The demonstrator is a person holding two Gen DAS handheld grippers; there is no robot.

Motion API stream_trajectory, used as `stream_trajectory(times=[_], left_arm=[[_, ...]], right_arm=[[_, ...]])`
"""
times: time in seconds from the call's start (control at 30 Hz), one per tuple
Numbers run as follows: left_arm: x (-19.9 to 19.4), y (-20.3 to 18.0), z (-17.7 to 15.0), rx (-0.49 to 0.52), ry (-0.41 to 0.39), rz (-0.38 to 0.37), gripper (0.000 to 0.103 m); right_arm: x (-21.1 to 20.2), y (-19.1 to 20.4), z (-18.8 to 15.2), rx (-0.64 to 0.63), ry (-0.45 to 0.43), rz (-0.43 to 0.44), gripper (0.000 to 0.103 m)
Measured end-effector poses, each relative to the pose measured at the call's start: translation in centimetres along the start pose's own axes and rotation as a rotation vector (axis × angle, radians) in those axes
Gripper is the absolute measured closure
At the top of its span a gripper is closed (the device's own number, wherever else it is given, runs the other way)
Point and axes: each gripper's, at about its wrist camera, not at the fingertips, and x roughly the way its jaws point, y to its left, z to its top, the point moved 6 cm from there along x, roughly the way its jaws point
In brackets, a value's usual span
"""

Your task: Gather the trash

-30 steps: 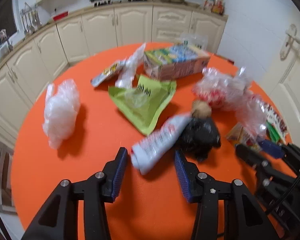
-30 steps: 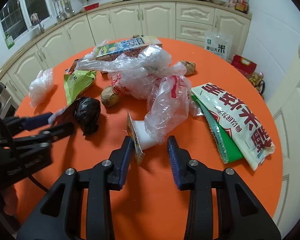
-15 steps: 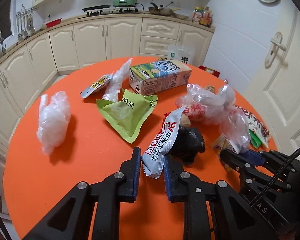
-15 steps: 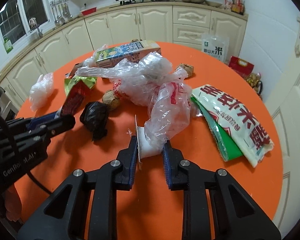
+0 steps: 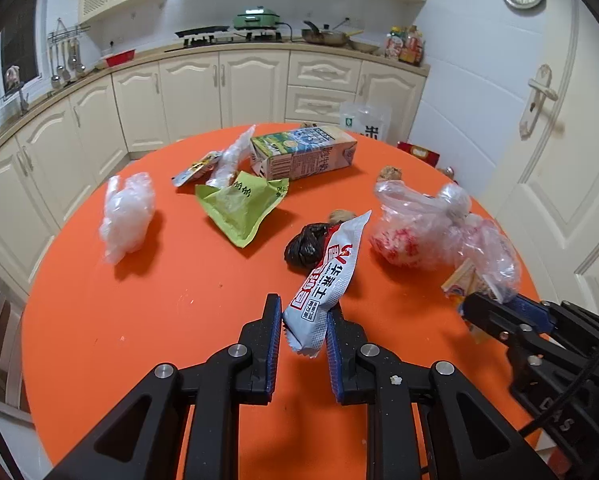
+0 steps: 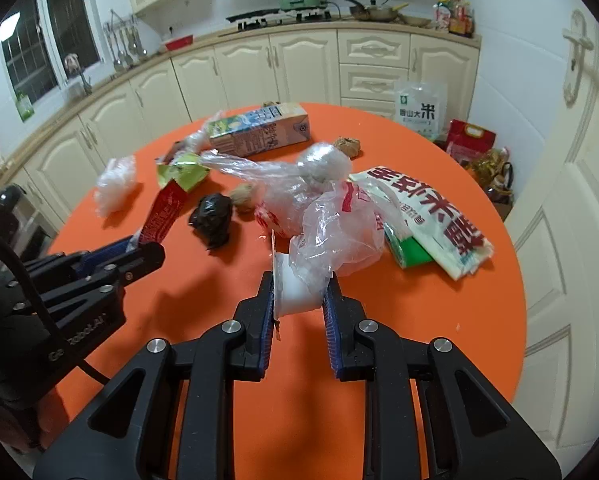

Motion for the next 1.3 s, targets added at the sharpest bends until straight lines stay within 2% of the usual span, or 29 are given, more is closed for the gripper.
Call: stream_trajectory(times=[0.23, 0.3, 0.37, 0.4, 0.43, 0.5, 0.53, 0.57, 0.7, 0.77, 0.87, 0.9, 1.0, 1.07, 1.1, 1.13, 1.3], left_arm=[[-2.2, -0.1, -1.9, -0.006, -0.018, 0.01, 0.086], [-2.5, 0.0, -2.2, -0.002, -0.017, 0.019, 0.086], [-2.7, 0.1, -2.6, 0.003, -0.016, 0.023, 0.086], [-2.7, 0.1, -2.8, 0.006, -0.015, 0.022, 0.086], [-2.8, 0.2, -3.0, 0.007, -0.014, 0.018, 0.086], [-2.6, 0.4, -3.1, 0.004, -0.007, 0.012, 0.086], [-2.4, 0.5, -3.2, -0.001, -0.004, 0.007, 0.086], [-2.3, 0.7, -3.2, -0.005, -0.003, 0.003, 0.086], [-1.6, 1.3, -3.1, -0.023, 0.01, -0.002, 0.086], [-1.5, 1.5, -3.2, -0.031, 0.012, -0.009, 0.086], [-1.4, 1.9, -3.1, -0.035, 0.008, -0.003, 0.086], [-1.3, 2.0, -3.1, -0.037, 0.008, -0.002, 0.086], [-1.1, 2.2, -3.1, -0.044, 0.007, 0.0, 0.086], [-1.0, 2.2, -3.1, -0.049, 0.008, 0.004, 0.086], [-1.0, 2.2, -3.1, -0.052, 0.009, 0.005, 0.086], [-0.9, 2.1, -3.1, -0.053, 0.011, 0.005, 0.086], [-1.0, 2.1, -3.3, -0.062, 0.013, 0.015, 0.086]], right_arm=[[1.4, -1.1, -3.0, 0.062, 0.114, -0.003, 0.081], [1.3, -1.4, -3.7, 0.077, 0.109, -0.006, 0.079], [0.8, -1.8, -4.0, 0.081, 0.088, -0.031, 0.071], [0.6, -1.9, -4.2, 0.084, 0.082, -0.038, 0.062], [0.3, -2.1, -4.3, 0.09, 0.073, -0.042, 0.062], [-0.3, -2.1, -4.5, 0.1, 0.065, -0.042, 0.065], [-0.5, -1.6, -4.3, 0.09, 0.054, -0.008, 0.075], [-0.6, -1.2, -4.3, 0.077, 0.047, 0.017, 0.079], [1.2, -0.5, -3.8, 0.072, 0.061, 0.014, 0.086], [2.0, -0.6, -3.4, 0.103, 0.045, 0.02, 0.086], [2.7, -0.3, -2.8, 0.083, 0.041, -0.029, 0.084], [2.9, -0.2, -2.6, 0.079, 0.037, -0.031, 0.08], [3.3, 0.1, -2.2, 0.06, 0.035, -0.033, 0.075], [3.6, 0.5, -2.0, 0.05, 0.044, -0.006, 0.074], [3.5, 0.5, -1.9, 0.047, 0.043, -0.014, 0.077], [3.6, 0.5, -1.8, 0.037, 0.048, -0.01, 0.088], [2.8, 1.2, -2.0, -0.012, 0.03, 0.006, 0.098]])
